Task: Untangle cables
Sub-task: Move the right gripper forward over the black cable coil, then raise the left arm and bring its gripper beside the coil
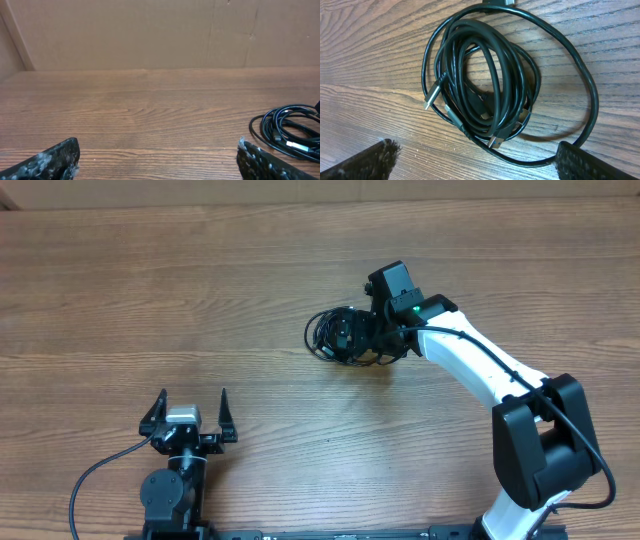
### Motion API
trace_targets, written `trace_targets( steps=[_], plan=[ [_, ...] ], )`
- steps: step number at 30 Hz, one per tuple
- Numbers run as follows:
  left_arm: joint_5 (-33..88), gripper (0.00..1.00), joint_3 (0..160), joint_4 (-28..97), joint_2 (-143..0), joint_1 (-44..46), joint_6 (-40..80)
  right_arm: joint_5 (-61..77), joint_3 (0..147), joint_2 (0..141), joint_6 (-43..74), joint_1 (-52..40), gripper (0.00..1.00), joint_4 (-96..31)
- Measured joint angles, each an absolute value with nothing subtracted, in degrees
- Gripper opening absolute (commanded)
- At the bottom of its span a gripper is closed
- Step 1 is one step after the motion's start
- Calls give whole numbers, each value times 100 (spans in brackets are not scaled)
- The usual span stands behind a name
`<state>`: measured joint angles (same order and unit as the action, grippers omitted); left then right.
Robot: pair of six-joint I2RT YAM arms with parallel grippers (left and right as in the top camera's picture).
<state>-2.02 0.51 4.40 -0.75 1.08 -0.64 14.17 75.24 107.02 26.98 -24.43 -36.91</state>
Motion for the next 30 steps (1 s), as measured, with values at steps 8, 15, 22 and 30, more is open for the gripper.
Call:
trace_targets(
  steps=[8, 15, 22, 30],
  plan=[
    [-145, 100, 51, 23, -75, 108, -60, 1420, 7524, 10702, 2696, -2440, 100, -3686],
    [978, 100, 51, -1138, -75, 108, 51, 1420, 7524, 10702, 2700, -2440, 93, -3649],
    [1719, 100, 945, -395, -220, 108, 331, 1417, 7524, 10702, 2711, -2443, 92, -3413],
    [2233, 99, 4449, 2272, -3135, 108, -316, 1417, 7526, 10707, 2718, -2440, 93, -3299]
  ],
)
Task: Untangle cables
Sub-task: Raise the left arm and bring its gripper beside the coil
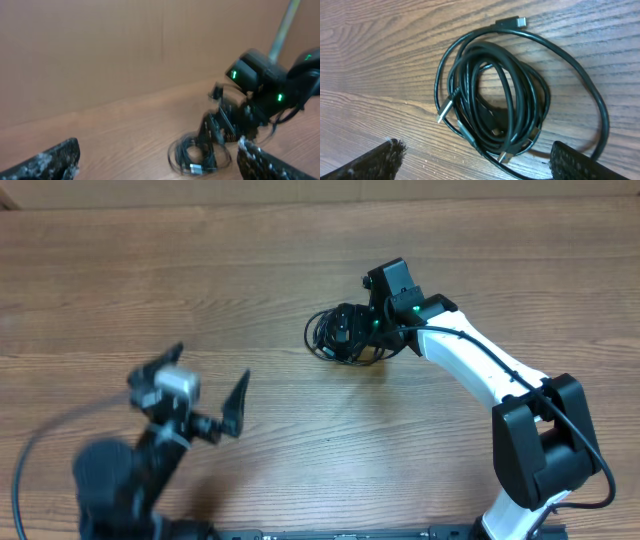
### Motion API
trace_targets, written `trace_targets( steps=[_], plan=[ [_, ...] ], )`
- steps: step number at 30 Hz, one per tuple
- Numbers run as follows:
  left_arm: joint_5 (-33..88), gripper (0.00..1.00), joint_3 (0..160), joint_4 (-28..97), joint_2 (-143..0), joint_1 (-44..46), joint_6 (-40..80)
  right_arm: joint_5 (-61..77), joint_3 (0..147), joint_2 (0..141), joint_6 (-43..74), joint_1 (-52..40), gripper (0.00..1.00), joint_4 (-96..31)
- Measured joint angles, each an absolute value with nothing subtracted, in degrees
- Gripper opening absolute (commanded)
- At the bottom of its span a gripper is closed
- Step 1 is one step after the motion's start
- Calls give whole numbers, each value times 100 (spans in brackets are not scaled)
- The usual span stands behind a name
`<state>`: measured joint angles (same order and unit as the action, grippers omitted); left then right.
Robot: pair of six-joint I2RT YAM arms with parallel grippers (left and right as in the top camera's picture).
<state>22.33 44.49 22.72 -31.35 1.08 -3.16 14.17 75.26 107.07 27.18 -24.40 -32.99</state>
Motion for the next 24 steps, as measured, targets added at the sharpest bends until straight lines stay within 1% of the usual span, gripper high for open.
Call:
trace_targets(
  steps=[1, 3, 5, 11, 15, 24],
  plan=[
    [2244, 100, 4541, 2279, -3258, 108, -331, 1417, 7526, 10707, 2716, -2440, 93, -3301],
    [2373, 99, 5168, 2873, -4064, 108, -412, 1420, 7526, 10707, 2716, -2440, 93, -3301],
    [2495, 99, 5634, 3194, -4871, 108, -473, 1420, 7526, 10711, 2718, -2443, 94, -3297],
    [2587, 100, 5828, 3387, -6335, 108, -491, 1420, 7526, 10711, 2718, -2443, 98, -3385],
    [2596, 99, 5830, 3474, -6890, 108, -493, 1420, 7526, 10711, 2718, -2440, 100, -3448],
    [2596, 100, 5835, 3599, -7887, 108, -491, 1420, 7526, 10711, 2718, -2443, 100, -3441]
  ],
)
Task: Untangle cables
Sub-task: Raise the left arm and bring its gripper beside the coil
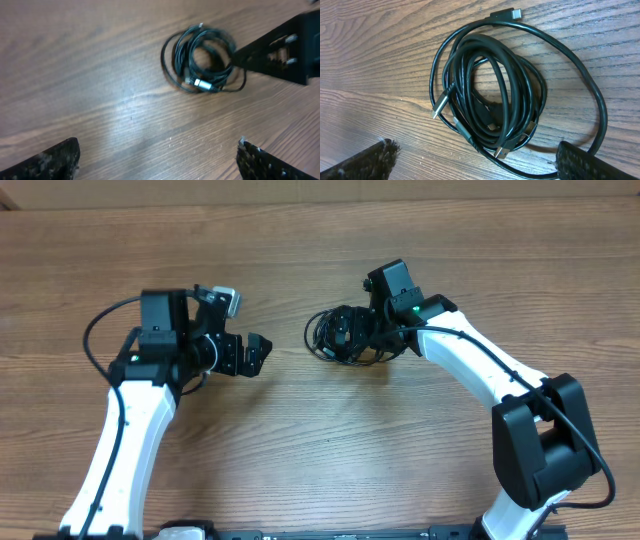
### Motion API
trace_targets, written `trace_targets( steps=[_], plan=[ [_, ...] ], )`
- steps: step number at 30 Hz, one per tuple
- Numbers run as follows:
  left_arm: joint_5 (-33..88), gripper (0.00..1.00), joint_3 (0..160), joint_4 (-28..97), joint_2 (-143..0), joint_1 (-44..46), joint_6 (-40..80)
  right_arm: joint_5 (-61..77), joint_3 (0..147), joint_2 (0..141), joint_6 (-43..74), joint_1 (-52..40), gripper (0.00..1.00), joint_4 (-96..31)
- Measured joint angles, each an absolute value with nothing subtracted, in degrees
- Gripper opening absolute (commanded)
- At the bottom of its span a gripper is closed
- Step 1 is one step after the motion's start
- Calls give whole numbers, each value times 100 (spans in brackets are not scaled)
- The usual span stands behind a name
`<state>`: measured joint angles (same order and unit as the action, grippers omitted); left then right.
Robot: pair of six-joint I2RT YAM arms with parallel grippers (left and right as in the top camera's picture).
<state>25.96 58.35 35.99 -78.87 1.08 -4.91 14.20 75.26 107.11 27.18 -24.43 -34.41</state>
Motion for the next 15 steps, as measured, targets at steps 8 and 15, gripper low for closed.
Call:
trace_targets(
  steps=[8, 15],
  plan=[
    [2593, 99, 5835, 3612, -8412, 108, -493, 1417, 7526, 10711, 2718, -2440, 100, -3439],
    [2547, 100, 5835, 3614, -8521, 108, -493, 1420, 7526, 10711, 2718, -2440, 100, -3439]
  ],
)
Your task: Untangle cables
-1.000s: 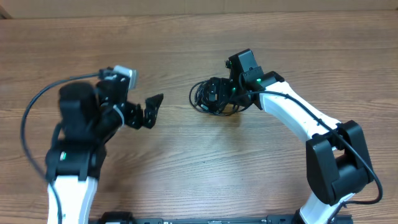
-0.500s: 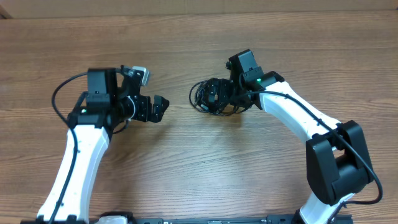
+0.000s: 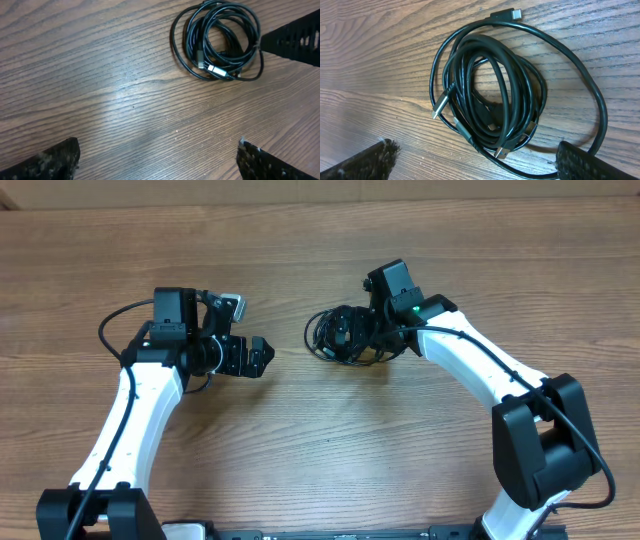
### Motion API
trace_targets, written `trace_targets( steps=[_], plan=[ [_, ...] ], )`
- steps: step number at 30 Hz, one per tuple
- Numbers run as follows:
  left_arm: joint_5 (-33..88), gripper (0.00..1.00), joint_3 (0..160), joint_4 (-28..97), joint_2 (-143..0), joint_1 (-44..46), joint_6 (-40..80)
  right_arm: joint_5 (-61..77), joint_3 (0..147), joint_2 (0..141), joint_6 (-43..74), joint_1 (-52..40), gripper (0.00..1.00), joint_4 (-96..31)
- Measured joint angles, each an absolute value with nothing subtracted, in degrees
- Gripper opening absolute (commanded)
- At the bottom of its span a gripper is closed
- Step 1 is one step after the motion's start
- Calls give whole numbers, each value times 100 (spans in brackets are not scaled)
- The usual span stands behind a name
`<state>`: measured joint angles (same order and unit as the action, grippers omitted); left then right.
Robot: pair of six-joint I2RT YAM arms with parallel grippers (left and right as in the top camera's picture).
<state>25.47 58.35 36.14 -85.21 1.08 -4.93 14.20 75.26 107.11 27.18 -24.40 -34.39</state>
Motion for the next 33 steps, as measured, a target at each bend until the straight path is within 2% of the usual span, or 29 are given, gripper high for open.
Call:
trace_targets(
  steps=[13, 33],
  plan=[
    [1559, 100, 5835, 3710, -8532, 108, -493, 1417, 7526, 10711, 2716, -2440, 100, -3439],
    [1472, 99, 5835, 3708, -8532, 108, -491, 1203, 7526, 10919, 2895, -2443, 100, -2536]
  ],
)
